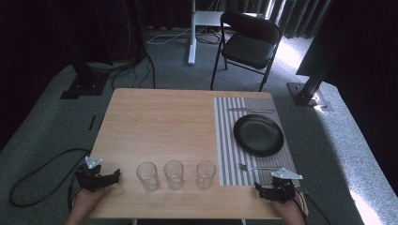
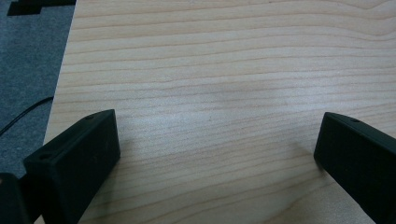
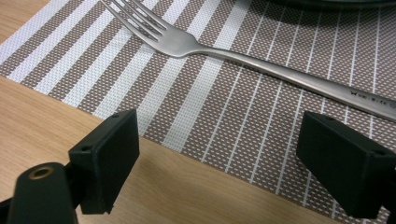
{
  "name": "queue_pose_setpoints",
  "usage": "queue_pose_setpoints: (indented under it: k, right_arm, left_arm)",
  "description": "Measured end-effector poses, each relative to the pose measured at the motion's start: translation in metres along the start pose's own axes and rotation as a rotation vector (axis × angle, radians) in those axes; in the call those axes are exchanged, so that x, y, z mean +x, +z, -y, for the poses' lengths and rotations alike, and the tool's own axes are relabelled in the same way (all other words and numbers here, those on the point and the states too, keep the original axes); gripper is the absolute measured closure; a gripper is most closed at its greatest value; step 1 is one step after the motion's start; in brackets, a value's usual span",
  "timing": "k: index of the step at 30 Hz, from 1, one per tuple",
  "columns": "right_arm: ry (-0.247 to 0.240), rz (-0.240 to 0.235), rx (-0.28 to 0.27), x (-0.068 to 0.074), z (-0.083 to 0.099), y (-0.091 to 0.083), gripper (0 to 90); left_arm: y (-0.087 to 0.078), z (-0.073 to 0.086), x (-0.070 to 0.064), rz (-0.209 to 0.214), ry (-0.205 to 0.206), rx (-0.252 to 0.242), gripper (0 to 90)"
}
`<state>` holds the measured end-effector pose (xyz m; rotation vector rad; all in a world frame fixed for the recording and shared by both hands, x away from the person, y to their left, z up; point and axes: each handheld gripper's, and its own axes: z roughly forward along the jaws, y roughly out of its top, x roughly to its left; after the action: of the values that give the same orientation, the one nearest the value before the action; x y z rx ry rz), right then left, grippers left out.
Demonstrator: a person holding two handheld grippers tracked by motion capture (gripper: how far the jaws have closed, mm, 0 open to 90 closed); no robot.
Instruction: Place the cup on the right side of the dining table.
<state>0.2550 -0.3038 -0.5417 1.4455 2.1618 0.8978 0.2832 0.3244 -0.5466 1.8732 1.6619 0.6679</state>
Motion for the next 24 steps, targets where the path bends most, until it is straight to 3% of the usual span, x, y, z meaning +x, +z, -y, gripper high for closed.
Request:
queue_pose_setpoints:
  k: [15, 24]
  right_arm:
    - [-0.053, -0.046, -0.036, 0.013, -0.011, -0.013, 12.9]
    - [-0.081, -0.104, -0.093, 0.026, -0.028, -0.026, 12.9]
  left_arm:
    - [0.0, 0.0, 0.0, 0.0, 0.0, 0.0, 0.6]
    - [0.0, 0.0, 0.0, 0.0, 0.0, 0.0, 0.6]
